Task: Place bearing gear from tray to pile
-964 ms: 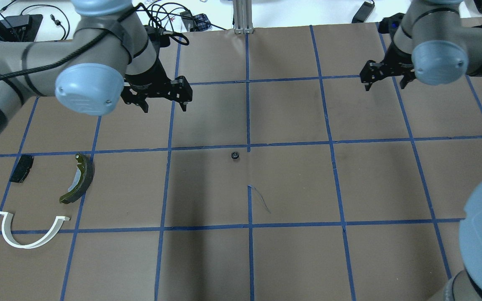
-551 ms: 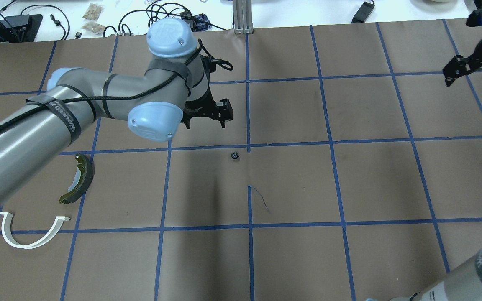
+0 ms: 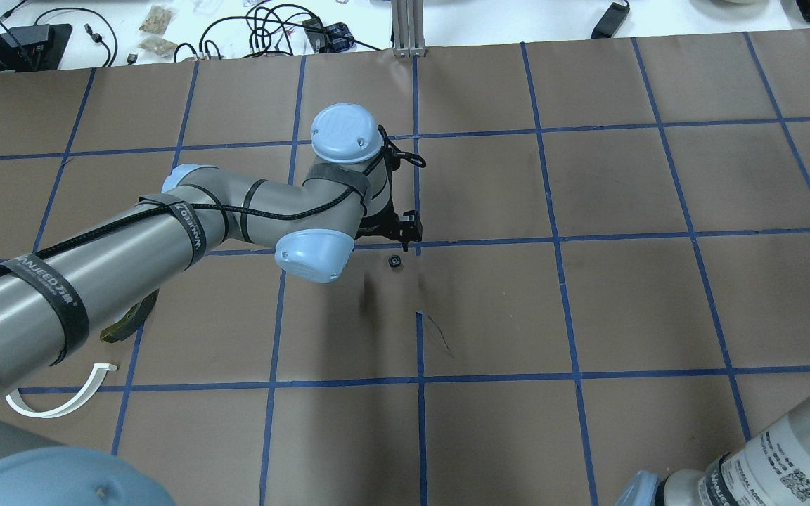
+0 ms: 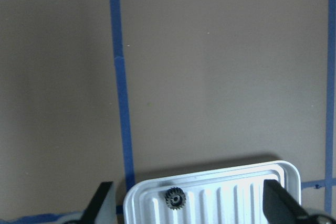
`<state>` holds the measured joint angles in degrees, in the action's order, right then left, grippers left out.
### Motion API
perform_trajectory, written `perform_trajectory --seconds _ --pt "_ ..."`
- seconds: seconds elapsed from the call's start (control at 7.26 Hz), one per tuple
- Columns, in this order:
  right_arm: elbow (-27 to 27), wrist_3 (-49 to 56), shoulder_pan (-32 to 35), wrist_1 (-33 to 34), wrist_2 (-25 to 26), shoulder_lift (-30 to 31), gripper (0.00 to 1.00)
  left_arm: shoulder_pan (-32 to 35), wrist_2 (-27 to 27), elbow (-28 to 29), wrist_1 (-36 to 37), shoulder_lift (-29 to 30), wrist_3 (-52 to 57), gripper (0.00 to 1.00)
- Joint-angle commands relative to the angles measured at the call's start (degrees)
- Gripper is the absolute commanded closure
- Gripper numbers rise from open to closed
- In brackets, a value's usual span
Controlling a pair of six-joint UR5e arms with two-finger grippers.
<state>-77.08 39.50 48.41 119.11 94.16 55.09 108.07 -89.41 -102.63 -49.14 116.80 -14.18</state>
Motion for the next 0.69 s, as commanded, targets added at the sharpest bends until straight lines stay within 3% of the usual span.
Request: perform_trajectory --seconds 0.0,0.14,0.55 --pt "1.15 1.46 -1.65 0.24 -0.46 -4.89 0.0 1.35 -0.07 -0.11 2.98 2.89 -0.15 0.0" --pt "1.14 1.28 -1.56 -0.1 -0.82 -5.25 0.0 1.35 -0.07 -0.03 3.43 3.34 -0.06 0.05" --pt "-5.7 1.02 -1.65 0.77 0.14 -4.29 0.0 1.35 0.11 -0.11 3.52 3.34 0.55 0.48"
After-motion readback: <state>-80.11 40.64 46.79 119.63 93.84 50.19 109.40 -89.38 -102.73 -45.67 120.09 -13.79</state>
